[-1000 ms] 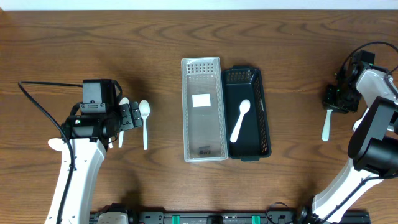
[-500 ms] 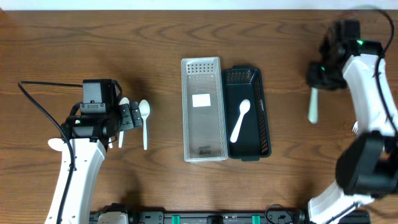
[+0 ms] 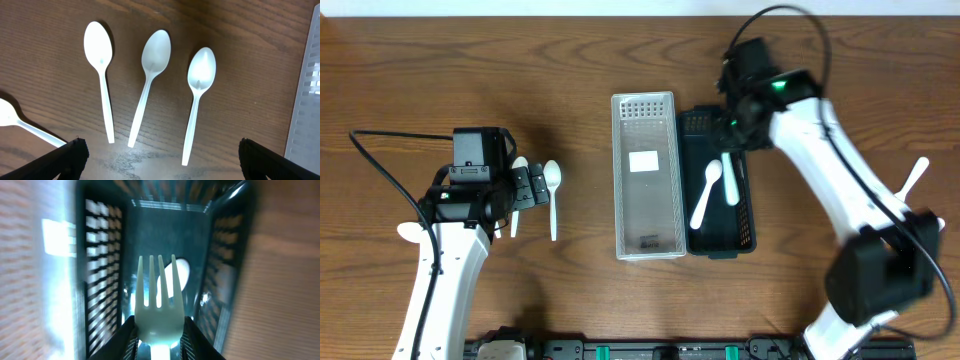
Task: Pack container
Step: 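Carry the fork with the right gripper into the black basket and release, then reach the right gripper to the next white fork and grasp it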
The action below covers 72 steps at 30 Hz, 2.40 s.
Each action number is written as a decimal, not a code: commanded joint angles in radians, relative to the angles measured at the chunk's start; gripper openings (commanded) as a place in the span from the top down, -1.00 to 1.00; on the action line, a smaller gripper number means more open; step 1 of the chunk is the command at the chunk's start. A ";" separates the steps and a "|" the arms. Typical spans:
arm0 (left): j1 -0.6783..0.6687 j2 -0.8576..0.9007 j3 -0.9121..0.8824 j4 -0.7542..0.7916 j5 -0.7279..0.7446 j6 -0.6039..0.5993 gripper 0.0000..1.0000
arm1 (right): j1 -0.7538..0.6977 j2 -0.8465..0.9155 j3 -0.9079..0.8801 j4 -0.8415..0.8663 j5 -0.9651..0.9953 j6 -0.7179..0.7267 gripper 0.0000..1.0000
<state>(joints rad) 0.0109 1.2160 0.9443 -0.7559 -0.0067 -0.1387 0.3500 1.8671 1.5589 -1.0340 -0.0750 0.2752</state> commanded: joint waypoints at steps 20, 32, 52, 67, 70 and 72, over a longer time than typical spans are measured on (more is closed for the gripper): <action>-0.004 0.000 0.022 -0.003 -0.004 -0.013 -0.96 | -0.174 -0.073 0.274 -0.097 0.198 0.135 -0.25; -0.004 0.000 0.022 -0.003 -0.004 -0.013 -0.96 | -0.793 -0.016 0.236 -0.171 0.190 0.095 -0.77; -0.004 0.000 0.022 -0.003 -0.004 -0.013 -0.96 | -0.966 0.357 0.209 -0.111 0.146 -0.030 -0.81; -0.004 0.000 0.022 -0.002 -0.004 -0.013 -0.96 | -0.951 0.376 0.042 0.046 0.089 -0.093 -0.65; -0.004 0.000 0.022 -0.002 -0.004 -0.013 -0.96 | -0.951 0.376 0.030 0.050 0.089 -0.093 -0.49; -0.004 0.000 0.022 -0.003 -0.004 -0.013 -0.96 | -0.951 0.376 0.029 0.047 0.089 -0.093 -0.23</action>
<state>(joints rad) 0.0109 1.2160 0.9443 -0.7559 -0.0063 -0.1387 -0.6064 2.2105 1.6279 -0.9855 0.0097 0.1871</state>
